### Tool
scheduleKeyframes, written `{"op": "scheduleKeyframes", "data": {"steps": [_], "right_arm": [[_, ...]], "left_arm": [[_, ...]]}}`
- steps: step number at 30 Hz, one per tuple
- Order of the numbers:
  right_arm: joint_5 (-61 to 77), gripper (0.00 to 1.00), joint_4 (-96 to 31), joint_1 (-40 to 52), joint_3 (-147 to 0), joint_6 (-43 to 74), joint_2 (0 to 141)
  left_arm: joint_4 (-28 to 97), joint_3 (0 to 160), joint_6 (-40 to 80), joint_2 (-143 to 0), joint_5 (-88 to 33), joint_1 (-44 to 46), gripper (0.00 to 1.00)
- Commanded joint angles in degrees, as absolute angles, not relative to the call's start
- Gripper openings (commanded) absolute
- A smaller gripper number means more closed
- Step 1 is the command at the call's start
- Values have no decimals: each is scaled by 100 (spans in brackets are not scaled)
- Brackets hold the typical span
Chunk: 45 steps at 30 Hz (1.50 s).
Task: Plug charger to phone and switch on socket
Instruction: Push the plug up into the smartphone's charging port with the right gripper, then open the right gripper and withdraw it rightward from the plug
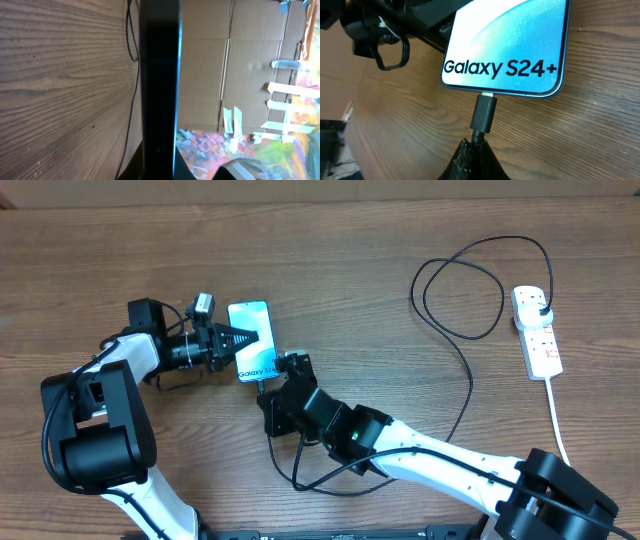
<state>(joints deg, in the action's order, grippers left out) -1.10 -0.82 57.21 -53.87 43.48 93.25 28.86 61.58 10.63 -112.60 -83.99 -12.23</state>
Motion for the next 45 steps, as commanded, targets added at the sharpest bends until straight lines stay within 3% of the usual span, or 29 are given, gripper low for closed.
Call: {"op": "scheduleKeyframes", "data": {"steps": [1,29,32,37,41,45], "right_arm": [[-285,4,397,5251,-5483,4300,9325],[-156,5,185,5201,-5483,4305,9325],[-154,28,78,5201,-5483,4303,9325],[54,51,8,5201,-5483,4300,9325],[314,80,-62,5199,-5483,4298,9317],[311,85,-344,5194,-5483,4294,9229]], "left_arm": [[2995,6090,1033,-11133,-8665,-1155,4],[2998,6090,1035,-11133,-8691,-1155,4],[2998,6090,1035,-11133,-8694,-1155,4],[2998,6090,1035,-11133,-8691,-1155,4],[2998,6090,1035,-11133,-8691,-1155,4],[2995,6090,1033,-11133,-8689,-1155,4]]}}
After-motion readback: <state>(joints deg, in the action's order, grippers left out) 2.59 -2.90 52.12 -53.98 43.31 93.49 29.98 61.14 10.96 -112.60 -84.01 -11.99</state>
